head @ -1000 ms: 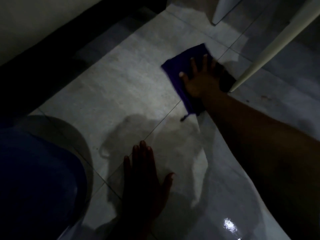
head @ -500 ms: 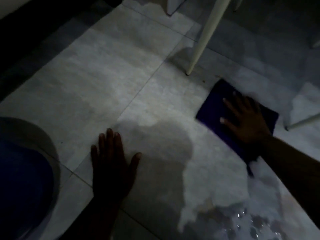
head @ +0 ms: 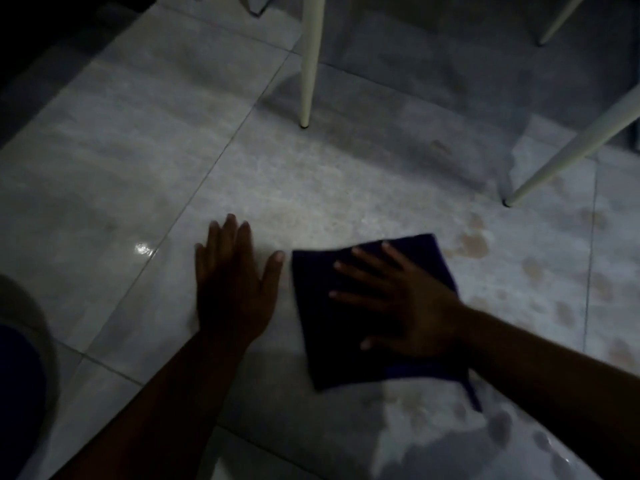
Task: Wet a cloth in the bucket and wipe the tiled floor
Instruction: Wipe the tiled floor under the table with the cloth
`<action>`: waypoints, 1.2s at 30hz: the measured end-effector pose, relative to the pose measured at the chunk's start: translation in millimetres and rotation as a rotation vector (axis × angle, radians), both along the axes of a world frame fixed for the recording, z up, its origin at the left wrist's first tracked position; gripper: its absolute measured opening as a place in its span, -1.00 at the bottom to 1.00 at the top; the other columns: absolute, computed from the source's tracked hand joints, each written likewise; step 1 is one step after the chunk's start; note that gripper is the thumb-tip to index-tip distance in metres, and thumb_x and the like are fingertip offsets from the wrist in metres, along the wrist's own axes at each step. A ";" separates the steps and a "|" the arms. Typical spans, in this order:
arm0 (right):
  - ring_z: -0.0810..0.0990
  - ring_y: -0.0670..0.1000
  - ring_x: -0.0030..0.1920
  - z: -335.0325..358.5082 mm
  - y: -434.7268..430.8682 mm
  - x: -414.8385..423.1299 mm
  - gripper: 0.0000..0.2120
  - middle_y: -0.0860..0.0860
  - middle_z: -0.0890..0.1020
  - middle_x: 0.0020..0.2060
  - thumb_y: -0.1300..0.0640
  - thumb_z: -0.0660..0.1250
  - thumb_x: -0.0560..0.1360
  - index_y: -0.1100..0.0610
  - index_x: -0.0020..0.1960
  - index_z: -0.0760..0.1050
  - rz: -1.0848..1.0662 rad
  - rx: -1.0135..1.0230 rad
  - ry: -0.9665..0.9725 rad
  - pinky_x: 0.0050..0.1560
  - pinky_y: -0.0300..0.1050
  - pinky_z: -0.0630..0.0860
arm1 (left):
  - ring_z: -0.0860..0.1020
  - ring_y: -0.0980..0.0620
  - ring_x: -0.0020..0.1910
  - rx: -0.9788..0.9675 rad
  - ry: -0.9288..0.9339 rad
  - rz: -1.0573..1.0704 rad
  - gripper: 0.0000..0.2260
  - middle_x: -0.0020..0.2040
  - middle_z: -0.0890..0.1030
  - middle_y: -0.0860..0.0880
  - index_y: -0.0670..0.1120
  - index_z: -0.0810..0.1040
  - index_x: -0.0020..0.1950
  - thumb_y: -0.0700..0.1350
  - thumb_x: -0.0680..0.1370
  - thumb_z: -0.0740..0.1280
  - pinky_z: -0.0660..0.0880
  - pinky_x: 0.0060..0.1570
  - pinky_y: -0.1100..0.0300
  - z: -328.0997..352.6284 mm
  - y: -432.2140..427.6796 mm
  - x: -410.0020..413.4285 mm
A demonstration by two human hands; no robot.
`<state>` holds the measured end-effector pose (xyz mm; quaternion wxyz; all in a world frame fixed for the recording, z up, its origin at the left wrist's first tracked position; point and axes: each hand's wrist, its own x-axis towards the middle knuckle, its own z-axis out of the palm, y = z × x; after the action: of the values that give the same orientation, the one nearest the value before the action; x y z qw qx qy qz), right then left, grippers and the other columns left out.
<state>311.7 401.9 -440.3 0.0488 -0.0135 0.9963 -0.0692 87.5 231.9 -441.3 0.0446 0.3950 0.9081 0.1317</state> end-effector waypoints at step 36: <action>-0.24 0.17 0.61 5.0 169.3 -61.2 -0.24 -0.04 -0.19 0.63 -0.52 -0.20 0.47 -0.26 0.58 -0.22 -1.006 0.004 -0.170 0.42 0.56 -0.21 | 0.02 -0.25 0.61 -0.228 0.065 -0.034 -0.25 0.63 0.05 -0.20 -0.17 0.08 0.59 0.32 0.57 -0.07 -0.04 0.52 -0.32 -11.2 28.9 12.8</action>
<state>250.5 571.2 -435.3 0.0903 0.4735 0.8722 -0.0830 100.3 260.8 -452.5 0.0619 0.4066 0.9114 0.0137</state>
